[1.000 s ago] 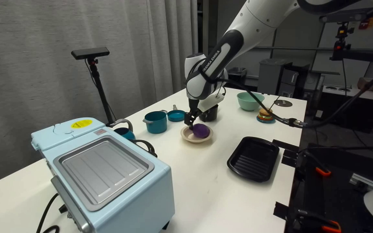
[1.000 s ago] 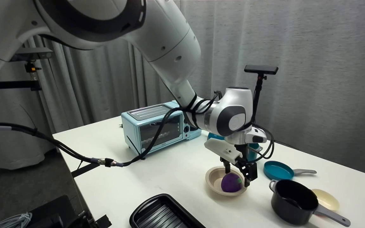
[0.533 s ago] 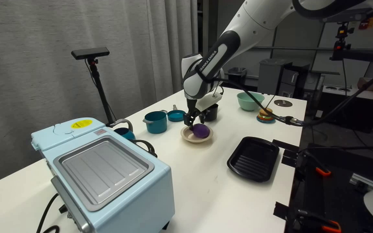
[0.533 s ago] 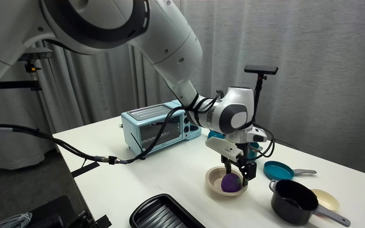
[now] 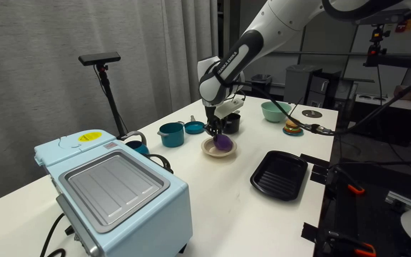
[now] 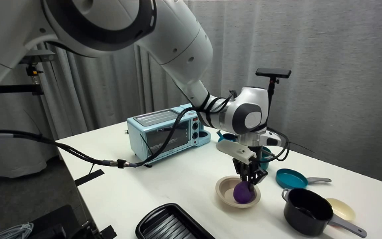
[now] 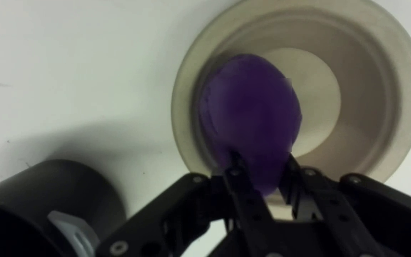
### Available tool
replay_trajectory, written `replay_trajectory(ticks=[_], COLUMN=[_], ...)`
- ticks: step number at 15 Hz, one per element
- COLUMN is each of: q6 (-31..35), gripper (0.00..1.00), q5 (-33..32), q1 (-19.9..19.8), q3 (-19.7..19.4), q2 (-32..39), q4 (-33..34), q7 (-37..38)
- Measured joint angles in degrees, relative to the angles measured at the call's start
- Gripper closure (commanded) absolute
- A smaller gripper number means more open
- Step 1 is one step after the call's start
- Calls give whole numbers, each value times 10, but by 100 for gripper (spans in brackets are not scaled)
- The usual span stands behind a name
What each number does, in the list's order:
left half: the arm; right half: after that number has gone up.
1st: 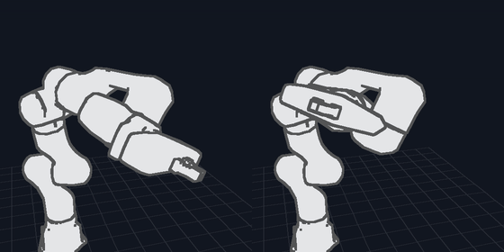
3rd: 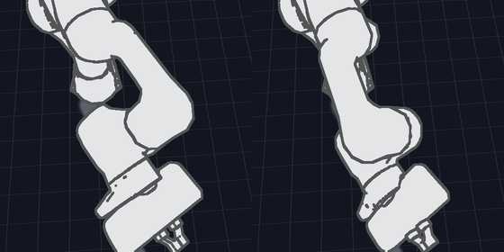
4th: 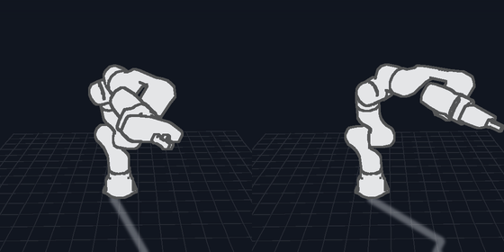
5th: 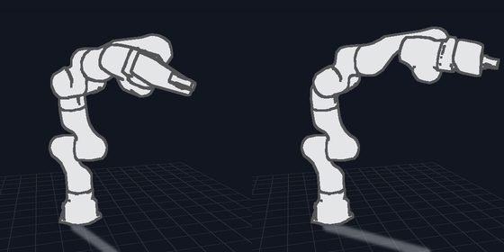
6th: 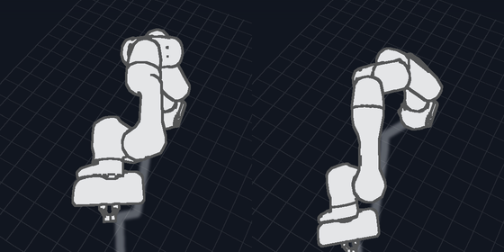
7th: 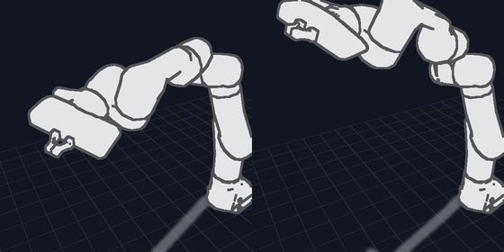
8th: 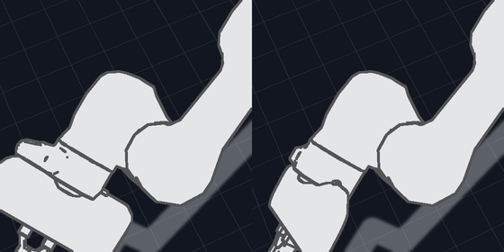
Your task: Pick the purple object in the bowl and put it on the table
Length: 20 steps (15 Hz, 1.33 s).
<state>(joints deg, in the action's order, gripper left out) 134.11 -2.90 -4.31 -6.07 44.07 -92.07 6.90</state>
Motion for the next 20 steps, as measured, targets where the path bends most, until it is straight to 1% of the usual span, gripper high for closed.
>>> replay_trajectory(ticks=[2,3,5,7,10,14,17,20], q6=[0,0,0,0,9,47,108,185], gripper=[95,99,97,97,97,97,97,97], q5=[0,0,2,6,19,58,73,73], q1=[0,-1,-4,-4,3,18,37,56], q3=[-2,-2,-1,9,43,99,125,132], q2=[-4,-9,-18,-41,-93,-150,-169,-165], q4=[10,15,21,9,-41,-124,-185,-232], q7=[0,0,-1,-2,-5,-31,-44,-45])
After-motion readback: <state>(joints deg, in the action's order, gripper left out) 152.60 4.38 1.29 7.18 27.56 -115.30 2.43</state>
